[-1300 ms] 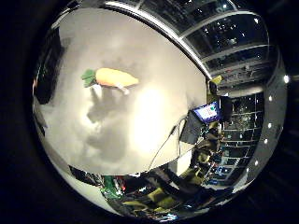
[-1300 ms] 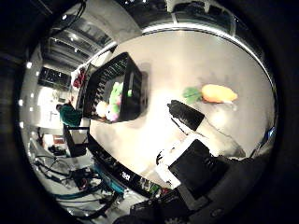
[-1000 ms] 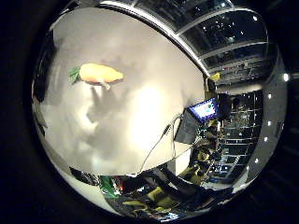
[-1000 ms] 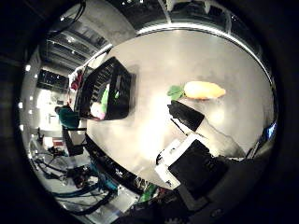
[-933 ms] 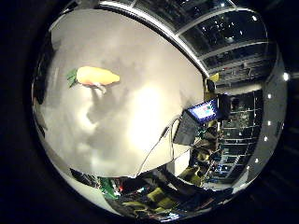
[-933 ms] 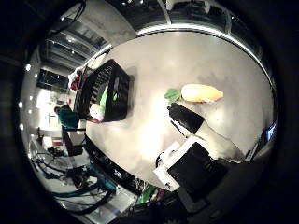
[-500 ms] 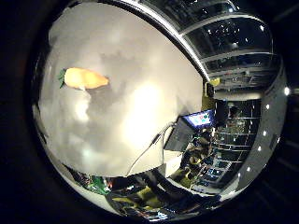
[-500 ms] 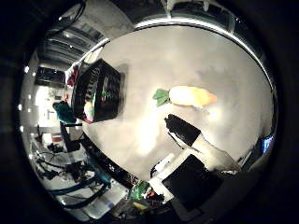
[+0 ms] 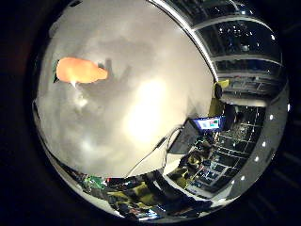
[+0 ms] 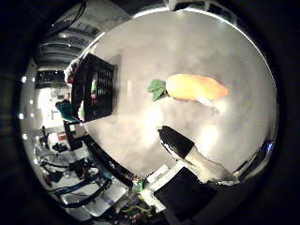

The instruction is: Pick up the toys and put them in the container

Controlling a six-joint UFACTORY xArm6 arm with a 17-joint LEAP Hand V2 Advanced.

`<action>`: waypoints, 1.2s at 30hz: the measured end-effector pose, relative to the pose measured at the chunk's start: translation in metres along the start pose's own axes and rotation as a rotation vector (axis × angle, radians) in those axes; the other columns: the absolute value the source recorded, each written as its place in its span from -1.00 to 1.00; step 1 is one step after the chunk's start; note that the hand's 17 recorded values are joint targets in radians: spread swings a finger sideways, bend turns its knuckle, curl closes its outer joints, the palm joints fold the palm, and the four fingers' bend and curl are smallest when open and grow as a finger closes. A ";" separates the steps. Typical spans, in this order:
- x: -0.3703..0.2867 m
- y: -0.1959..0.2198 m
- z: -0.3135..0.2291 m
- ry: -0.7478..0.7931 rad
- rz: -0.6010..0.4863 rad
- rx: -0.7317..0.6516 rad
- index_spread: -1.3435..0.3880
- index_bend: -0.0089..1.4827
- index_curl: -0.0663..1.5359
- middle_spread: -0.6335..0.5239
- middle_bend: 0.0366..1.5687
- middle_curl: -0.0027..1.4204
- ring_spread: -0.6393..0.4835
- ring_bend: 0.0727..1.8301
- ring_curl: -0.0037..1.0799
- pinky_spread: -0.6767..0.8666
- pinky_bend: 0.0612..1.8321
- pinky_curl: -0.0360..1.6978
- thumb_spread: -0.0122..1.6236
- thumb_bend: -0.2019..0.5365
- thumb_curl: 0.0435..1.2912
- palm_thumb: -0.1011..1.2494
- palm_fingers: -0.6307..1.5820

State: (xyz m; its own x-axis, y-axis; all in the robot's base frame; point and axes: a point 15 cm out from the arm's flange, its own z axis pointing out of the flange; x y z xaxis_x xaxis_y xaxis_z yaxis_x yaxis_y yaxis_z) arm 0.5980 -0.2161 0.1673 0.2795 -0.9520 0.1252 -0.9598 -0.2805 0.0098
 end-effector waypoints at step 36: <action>0.018 -0.008 0.110 0.105 0.016 -0.033 0.04 0.57 -0.09 -0.29 -0.52 -0.49 0.13 -0.90 -0.84 0.35 -0.89 -0.75 0.28 -0.41 -0.49 0.57 -0.02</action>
State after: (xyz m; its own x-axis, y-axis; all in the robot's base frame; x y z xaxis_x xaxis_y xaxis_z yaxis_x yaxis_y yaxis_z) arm 0.6133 -0.2448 0.0607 0.2614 -0.9377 0.2289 -0.9650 -0.2594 0.0395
